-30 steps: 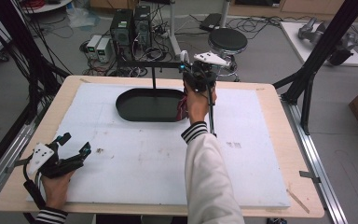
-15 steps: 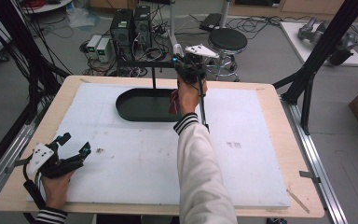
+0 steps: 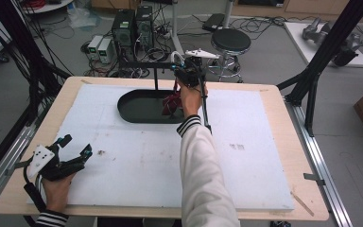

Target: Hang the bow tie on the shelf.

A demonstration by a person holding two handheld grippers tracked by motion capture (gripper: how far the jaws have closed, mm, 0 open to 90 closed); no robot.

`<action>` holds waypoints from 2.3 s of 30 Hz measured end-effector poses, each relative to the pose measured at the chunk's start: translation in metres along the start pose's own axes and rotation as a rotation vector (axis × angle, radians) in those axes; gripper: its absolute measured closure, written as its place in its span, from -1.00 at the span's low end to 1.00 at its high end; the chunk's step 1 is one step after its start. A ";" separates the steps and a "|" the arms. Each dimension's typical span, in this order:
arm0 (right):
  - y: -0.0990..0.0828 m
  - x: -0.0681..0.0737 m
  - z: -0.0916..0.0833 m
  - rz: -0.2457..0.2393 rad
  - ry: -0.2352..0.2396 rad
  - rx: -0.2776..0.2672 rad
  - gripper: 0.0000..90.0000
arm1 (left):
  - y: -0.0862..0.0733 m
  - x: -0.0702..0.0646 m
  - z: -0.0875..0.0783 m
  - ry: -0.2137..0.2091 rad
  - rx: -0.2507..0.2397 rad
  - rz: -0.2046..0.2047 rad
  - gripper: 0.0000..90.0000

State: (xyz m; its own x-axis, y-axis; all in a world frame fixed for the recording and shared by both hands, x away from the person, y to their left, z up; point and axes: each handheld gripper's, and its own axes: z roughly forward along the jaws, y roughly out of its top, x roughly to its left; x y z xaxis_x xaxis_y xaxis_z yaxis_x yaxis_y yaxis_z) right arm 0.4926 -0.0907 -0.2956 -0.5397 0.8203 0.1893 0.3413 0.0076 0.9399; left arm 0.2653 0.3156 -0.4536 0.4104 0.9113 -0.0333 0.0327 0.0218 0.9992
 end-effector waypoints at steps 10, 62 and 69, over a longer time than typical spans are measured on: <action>-0.002 -0.001 0.002 -0.057 -0.006 0.095 0.79 | 0.000 0.000 0.000 0.000 -0.004 0.006 -0.67; -0.208 -0.051 -0.263 -0.185 -0.152 -0.362 -0.75 | 0.000 -0.002 -0.001 0.004 -0.007 0.024 -0.67; -0.224 -0.062 -0.246 -0.176 -0.201 -0.265 -0.75 | -0.001 -0.003 -0.002 0.006 -0.017 0.029 -0.67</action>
State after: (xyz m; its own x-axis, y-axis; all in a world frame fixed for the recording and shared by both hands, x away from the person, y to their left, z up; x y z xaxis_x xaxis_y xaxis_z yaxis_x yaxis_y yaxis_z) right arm 0.2598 -0.2837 -0.4482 -0.4015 0.9157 -0.0165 0.0316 0.0319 0.9990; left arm 0.2626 0.3139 -0.4542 0.4051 0.9142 -0.0040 0.0054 0.0019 1.0000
